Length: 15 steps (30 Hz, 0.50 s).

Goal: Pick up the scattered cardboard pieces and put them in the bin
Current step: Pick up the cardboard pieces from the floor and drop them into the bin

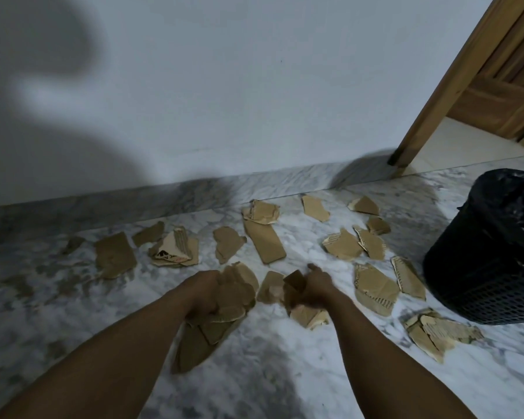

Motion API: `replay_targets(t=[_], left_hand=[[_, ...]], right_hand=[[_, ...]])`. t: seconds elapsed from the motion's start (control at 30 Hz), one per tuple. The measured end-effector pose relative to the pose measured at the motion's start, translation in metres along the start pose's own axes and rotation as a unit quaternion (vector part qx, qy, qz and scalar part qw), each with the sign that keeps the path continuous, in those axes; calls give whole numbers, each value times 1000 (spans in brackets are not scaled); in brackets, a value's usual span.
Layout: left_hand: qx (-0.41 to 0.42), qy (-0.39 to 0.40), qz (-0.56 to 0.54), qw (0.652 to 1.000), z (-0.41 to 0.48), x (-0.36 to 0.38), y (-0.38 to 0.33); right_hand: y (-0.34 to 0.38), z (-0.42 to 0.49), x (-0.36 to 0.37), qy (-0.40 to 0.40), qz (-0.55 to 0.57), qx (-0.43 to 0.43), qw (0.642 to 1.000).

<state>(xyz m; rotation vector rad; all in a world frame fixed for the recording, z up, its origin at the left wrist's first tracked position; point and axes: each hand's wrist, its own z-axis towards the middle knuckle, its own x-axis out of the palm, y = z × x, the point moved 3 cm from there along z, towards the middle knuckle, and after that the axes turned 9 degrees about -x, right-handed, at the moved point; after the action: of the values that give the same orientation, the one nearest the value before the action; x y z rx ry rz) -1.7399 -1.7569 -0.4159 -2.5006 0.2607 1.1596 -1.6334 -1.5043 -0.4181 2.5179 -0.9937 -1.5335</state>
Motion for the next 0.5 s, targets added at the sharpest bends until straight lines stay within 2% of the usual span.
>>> replay_targets(t=[0.17,0.23,0.33,0.5], left_hand=[[17,1,30,999,9,5,-6],[22,0,32,999,2,1,-11],[7,1,35,999,9,5,-8],[-2,10,48,999,12,6,-9]], right_hand=[[1,-6,17,43,-56,-13,997],[-1,-6,15,61,-39,-32,997],[-7,-11,3,79,-40,-41,995],[-8,-16,-35,136,-129,-14,982]])
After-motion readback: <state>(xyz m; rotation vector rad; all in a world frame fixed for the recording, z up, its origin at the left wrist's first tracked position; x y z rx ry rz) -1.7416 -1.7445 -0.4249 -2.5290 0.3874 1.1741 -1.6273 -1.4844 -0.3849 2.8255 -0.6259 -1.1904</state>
